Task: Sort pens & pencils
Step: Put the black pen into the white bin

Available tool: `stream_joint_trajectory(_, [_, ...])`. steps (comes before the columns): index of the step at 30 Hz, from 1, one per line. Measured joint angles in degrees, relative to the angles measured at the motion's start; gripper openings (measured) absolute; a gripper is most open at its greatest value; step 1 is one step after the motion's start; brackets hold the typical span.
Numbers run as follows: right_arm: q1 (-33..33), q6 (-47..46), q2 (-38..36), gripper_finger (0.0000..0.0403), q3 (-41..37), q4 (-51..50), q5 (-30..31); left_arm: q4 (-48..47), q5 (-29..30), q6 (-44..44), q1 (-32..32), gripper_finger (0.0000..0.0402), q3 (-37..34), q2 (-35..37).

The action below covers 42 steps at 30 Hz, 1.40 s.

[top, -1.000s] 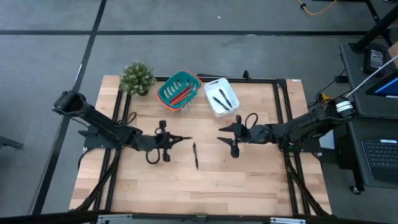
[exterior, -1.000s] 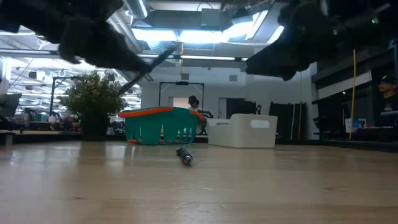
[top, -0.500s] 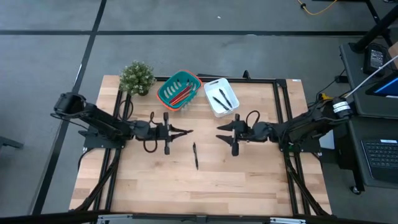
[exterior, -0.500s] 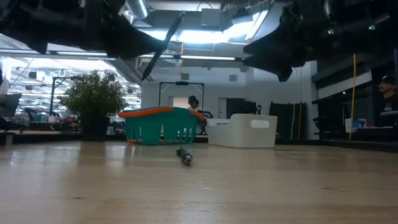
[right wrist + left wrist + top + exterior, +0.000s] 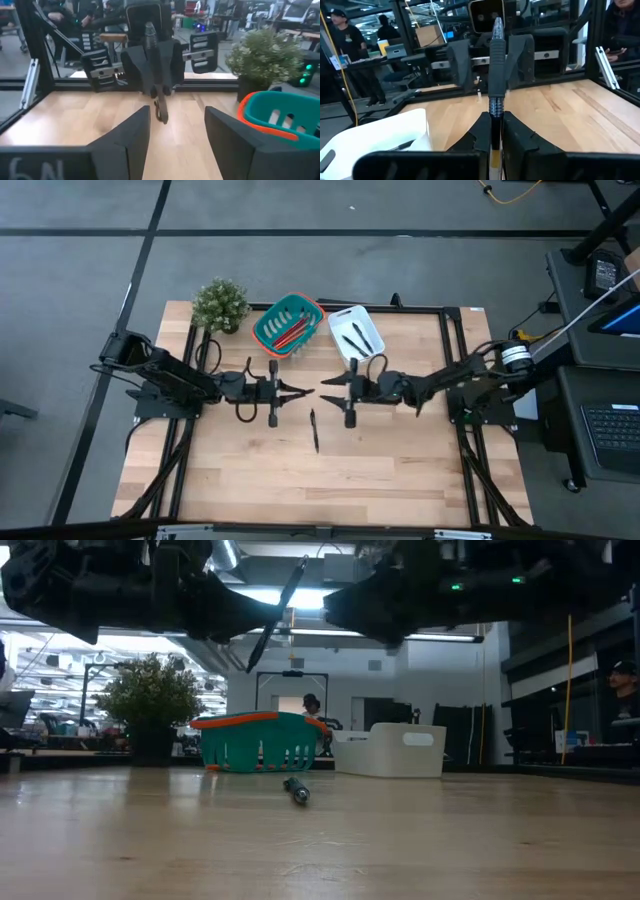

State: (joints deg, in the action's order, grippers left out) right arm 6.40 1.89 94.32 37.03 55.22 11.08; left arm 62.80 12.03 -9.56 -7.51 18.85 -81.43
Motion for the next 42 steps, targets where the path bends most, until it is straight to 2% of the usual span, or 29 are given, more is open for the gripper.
stream_joint_trajectory(8, [-2.81,0.11,5.17,0.0189,7.74,-1.55,-9.33,-0.02,-1.72,-0.3,0.0,0.0018,0.0,0.0])
stream_joint_trajectory(15, [-3.58,-0.15,5.65,0.0189,8.4,-0.87,-12.08,-0.1,-1.75,-1.26,0.01,0.0018,0.0,0.0])
stream_joint_trajectory(27, [-3.57,-0.29,5.65,0.0184,8.42,0.75,-12.75,-0.22,-1.92,-1.56,0.55,0.0018,0.02,0.0])
stream_joint_trajectory(37, [-3.57,-1.82,5.65,0.0125,8.42,0.79,-15.09,-0.65,-3.29,-1.31,2.42,0.0018,0.04,0.0])
stream_joint_trajectory(42, [-3.56,-1.64,5.65,0.0074,8.42,0.77,-15.21,-0.65,-4.76,-1.38,2.51,0.0018,0.04,0.0])
